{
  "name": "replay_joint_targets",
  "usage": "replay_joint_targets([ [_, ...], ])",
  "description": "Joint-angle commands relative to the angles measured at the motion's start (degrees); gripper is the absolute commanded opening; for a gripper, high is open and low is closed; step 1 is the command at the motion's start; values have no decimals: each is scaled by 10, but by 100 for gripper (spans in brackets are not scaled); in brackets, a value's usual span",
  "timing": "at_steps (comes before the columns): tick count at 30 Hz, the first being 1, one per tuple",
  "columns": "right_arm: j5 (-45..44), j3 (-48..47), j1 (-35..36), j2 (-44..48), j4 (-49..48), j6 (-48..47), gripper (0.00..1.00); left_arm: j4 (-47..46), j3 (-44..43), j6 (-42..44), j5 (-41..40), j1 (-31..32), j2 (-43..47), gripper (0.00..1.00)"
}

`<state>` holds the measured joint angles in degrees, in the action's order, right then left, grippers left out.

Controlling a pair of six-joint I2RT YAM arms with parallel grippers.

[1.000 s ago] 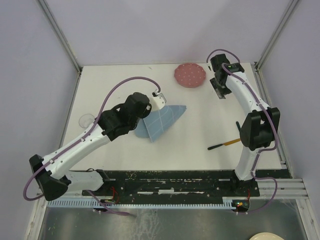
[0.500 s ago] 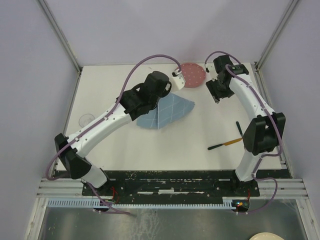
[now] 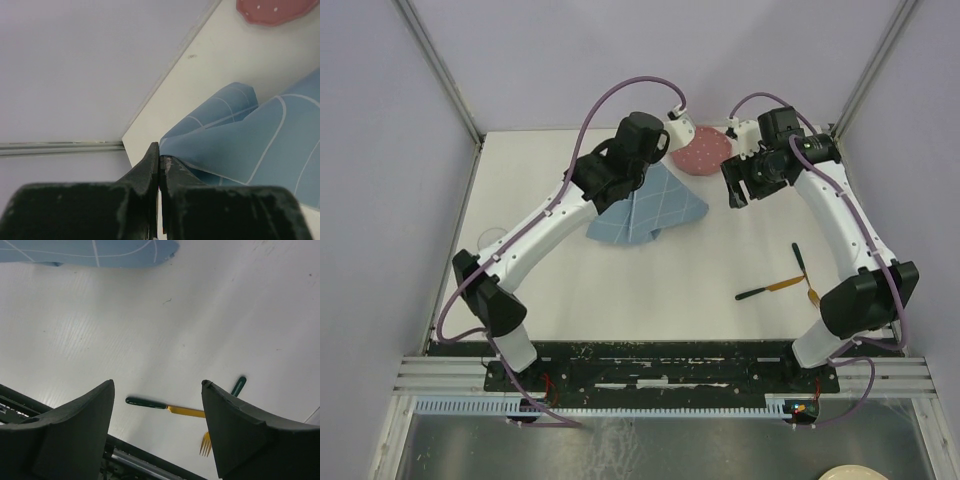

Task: Set the dinner table for one person
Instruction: Fold the napkin at the center of the board.

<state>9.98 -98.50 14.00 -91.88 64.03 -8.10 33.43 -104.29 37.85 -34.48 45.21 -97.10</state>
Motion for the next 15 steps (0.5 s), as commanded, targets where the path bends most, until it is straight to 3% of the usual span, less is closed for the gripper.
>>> replay_joint_targets([
  [1,-58,8,-4,-17,-26,17,78,-32,-116,6,-2,6,-24,3],
  [6,-145,8,-15,-41,-38,22,76,-24,-210,36,27,43,-75,3],
  [15,-254,13,-50,-52,-48,36,75,-181,-354,178,68,134,-201,3],
])
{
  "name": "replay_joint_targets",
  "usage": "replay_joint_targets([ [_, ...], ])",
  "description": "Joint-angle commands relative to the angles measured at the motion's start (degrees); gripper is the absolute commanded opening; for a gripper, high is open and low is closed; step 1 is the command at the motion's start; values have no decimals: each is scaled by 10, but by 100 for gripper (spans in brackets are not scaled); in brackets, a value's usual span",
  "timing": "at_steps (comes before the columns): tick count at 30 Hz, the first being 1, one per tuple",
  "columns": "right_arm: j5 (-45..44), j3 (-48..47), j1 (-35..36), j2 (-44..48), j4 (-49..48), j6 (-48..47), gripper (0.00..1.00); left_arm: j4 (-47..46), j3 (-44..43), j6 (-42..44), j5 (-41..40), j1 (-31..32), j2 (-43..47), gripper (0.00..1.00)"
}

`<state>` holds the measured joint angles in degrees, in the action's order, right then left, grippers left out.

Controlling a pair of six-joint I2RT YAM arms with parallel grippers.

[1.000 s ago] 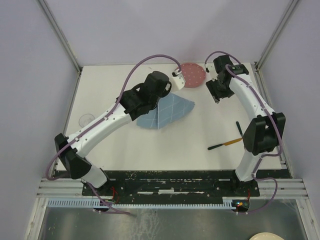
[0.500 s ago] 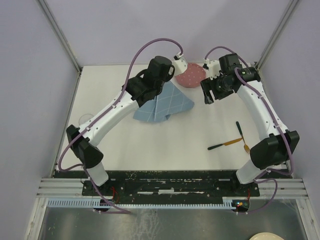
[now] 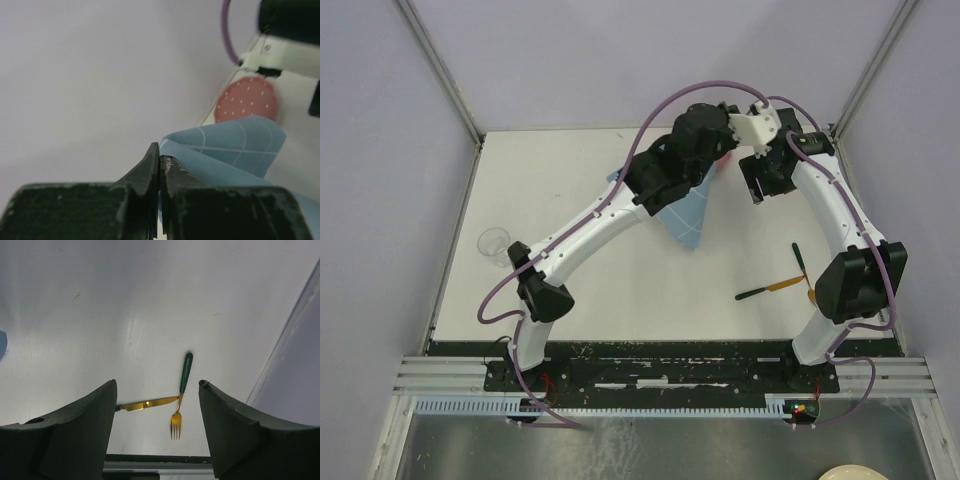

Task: Set the dinner table for one person
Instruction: Fold the napkin at the center of the board.

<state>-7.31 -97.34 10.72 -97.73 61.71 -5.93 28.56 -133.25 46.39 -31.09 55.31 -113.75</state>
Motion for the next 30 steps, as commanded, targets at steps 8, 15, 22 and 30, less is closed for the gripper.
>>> replay_joint_targets([
  [8,-99,28,-63,31,-34,26,74,-247,-62,28,61,84,-29,3],
  [15,-77,24,-67,22,-29,35,73,-251,-10,20,-65,83,25,3],
  [22,-51,2,-67,-1,-14,40,72,-200,274,-24,-159,42,208,3],
  [30,-10,-14,-67,-19,-3,41,72,-45,549,-115,-94,-33,378,3],
])
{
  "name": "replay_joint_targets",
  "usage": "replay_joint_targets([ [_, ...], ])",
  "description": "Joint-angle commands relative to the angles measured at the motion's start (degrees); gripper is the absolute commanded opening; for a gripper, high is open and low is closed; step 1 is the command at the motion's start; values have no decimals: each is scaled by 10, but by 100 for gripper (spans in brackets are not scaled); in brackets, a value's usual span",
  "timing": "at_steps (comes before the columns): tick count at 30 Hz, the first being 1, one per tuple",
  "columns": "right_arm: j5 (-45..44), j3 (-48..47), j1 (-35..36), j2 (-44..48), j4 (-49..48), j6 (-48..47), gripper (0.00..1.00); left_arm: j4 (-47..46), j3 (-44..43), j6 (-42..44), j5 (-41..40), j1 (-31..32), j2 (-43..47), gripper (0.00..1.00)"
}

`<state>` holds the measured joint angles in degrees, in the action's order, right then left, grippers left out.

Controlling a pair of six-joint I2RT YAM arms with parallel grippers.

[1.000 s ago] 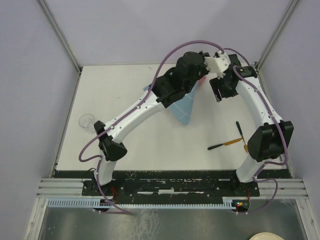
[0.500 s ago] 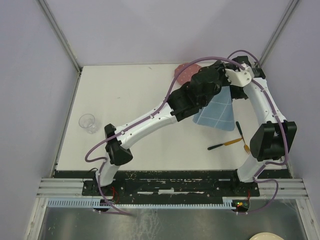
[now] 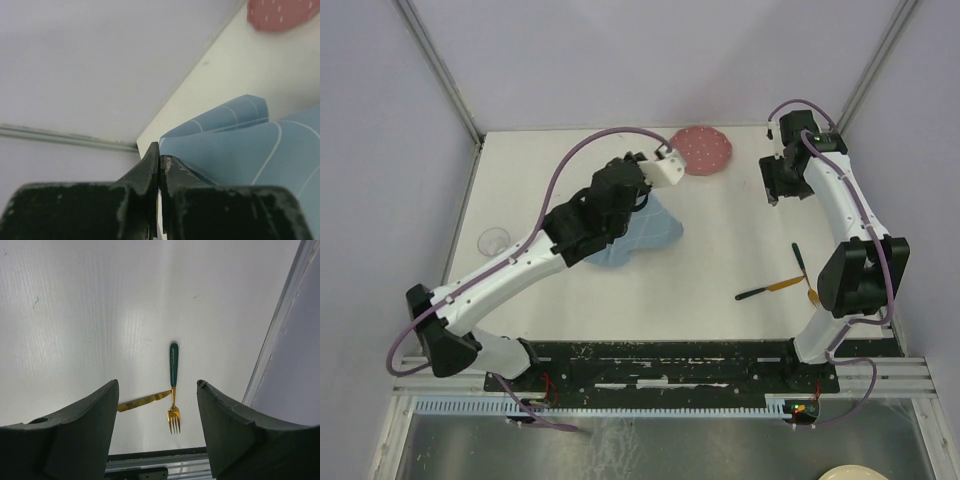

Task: Set the dinner table for one person
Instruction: Fold the napkin at the center of the board.

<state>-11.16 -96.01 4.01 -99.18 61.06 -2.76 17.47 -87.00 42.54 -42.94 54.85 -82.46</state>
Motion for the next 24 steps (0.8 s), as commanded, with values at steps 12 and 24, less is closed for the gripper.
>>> replay_joint_targets([
  [12,57,-13,1,5,6,7,72,161,269,-144,73,-57,178,3],
  [24,122,8,1,28,6,0,69,128,178,-127,76,-57,100,3],
])
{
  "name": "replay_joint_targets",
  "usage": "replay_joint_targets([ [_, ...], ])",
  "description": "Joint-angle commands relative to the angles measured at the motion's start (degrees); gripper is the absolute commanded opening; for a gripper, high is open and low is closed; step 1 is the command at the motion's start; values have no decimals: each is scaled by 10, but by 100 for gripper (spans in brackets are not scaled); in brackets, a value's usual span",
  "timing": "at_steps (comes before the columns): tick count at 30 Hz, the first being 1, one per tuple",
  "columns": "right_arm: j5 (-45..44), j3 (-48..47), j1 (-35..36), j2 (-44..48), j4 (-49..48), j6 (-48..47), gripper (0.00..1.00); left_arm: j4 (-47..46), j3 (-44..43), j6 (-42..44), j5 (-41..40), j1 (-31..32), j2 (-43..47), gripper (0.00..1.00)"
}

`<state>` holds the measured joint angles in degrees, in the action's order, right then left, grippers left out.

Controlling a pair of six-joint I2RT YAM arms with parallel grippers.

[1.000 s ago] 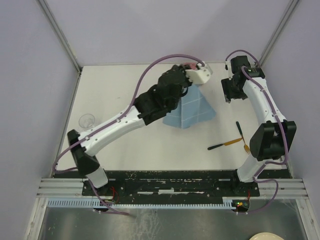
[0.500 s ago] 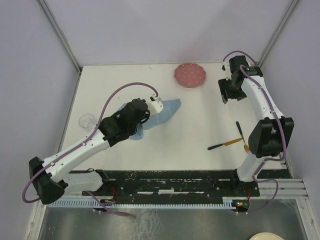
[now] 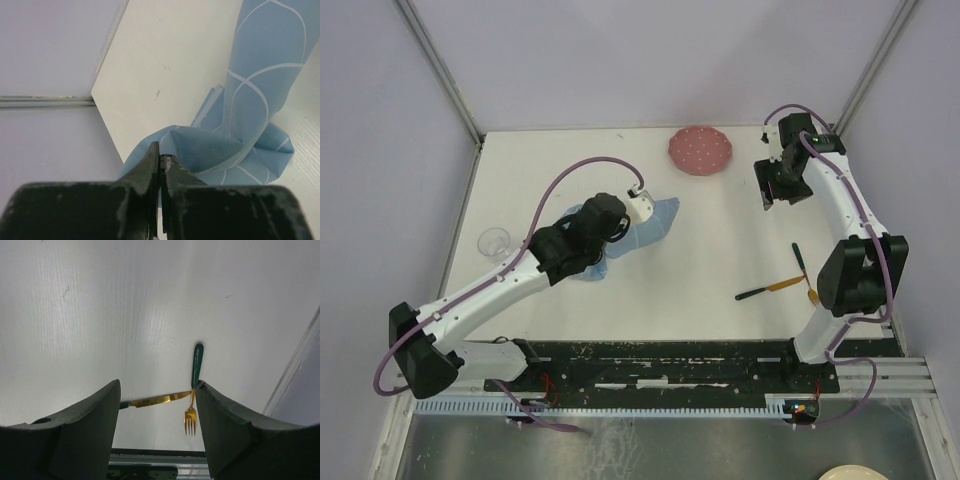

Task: Set the dinner table for one person
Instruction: Fold the napkin at the center of the board.

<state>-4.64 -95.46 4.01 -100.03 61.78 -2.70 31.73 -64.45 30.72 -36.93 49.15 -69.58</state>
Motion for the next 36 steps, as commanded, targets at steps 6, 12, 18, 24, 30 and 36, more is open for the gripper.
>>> replay_joint_targets([
  [6,238,11,24,65,5,-19,71,-63,-118,2,15,-16,-107,3],
  [12,199,19,34,66,-4,-22,72,-87,-211,-4,21,-30,-175,3],
  [18,223,-4,34,61,3,-20,77,-77,-358,-3,24,-29,-249,3],
  [24,270,-34,46,41,9,-20,84,-67,-468,1,22,-30,-305,3],
  [30,232,-50,50,22,10,-17,83,-55,-520,-6,29,-28,-318,3],
  [36,238,-47,51,17,10,-14,82,-51,-519,-1,30,-28,-313,3],
])
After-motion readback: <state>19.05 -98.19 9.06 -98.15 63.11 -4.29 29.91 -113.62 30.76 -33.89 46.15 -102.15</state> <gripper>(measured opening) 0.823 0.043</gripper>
